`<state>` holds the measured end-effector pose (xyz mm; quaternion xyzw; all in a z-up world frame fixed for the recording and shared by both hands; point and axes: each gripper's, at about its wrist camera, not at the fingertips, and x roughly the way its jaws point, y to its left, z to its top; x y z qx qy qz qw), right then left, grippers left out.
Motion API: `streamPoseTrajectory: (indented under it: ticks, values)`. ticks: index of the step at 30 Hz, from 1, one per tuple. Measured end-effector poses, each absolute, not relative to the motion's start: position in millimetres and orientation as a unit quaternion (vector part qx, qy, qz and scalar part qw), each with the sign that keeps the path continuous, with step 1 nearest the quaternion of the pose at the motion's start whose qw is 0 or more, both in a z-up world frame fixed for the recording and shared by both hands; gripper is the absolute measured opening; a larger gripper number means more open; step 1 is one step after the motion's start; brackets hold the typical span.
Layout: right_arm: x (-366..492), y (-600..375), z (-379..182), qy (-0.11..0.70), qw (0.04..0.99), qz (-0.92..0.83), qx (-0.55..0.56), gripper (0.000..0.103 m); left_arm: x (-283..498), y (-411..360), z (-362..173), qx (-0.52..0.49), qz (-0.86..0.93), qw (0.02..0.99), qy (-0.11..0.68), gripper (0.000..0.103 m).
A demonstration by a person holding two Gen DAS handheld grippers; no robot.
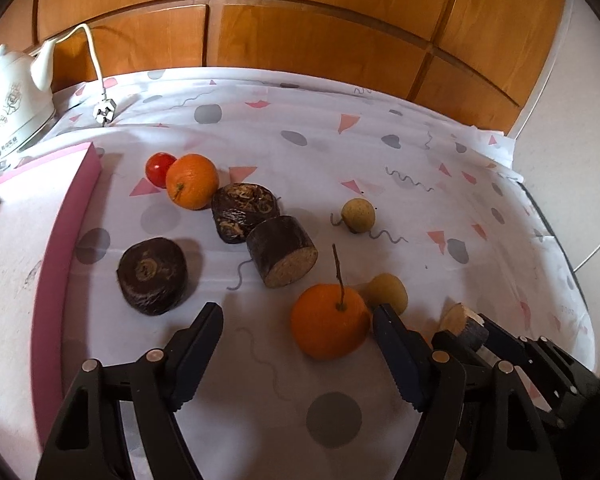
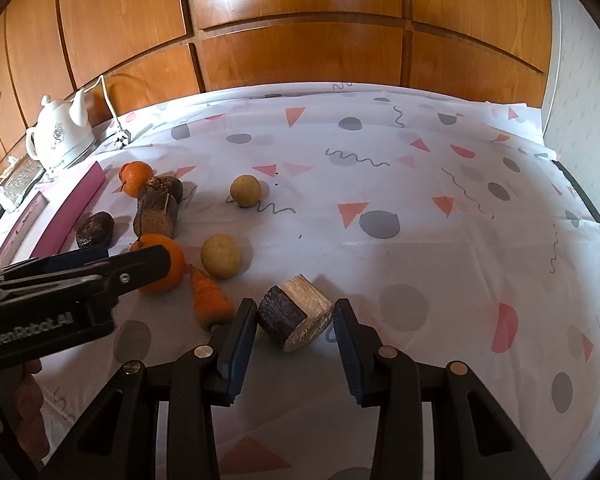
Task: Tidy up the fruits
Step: 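Grasp the dark cut root piece with the right tool while the left tool grasps the mandarin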
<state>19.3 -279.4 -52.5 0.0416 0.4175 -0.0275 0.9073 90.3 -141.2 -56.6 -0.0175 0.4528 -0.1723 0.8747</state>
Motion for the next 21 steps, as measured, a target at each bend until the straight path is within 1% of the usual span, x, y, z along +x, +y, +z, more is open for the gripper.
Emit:
streamPoseTrajectory:
  ticks: [1, 2, 4, 6, 14, 21]
  values:
    - [20, -279, -53, 0.418, 0.907, -0.028, 0.039, 0.04, 92, -143, -59, -0.018, -0.175, 0.874, 0.454, 0.065]
    - [21, -278, -53, 0.419, 0.907, -0.031, 0.035, 0.04, 92, -144, -61, -0.023, -0.185, 0.87, 0.456, 0.059]
    - [22, -279, -55, 0.416, 0.908, -0.035, 0.032, 0.04, 90, -146, -61, -0.024, -0.199, 0.87, 0.451, 0.04]
    - [23, -281, -58, 0.413, 0.909, -0.039, 0.035, 0.04, 85, -148, -59, -0.015, -0.209, 0.871, 0.444, 0.04]
    - [22, -281, -60, 0.4, 0.915, -0.038, 0.03, 0.04, 74, -123, -59, -0.042, -0.225, 0.869, 0.438, 0.039]
    - [22, -276, -61, 0.4, 0.915, -0.046, 0.015, 0.04, 74, -132, -65, -0.008, -0.223, 0.874, 0.432, 0.041]
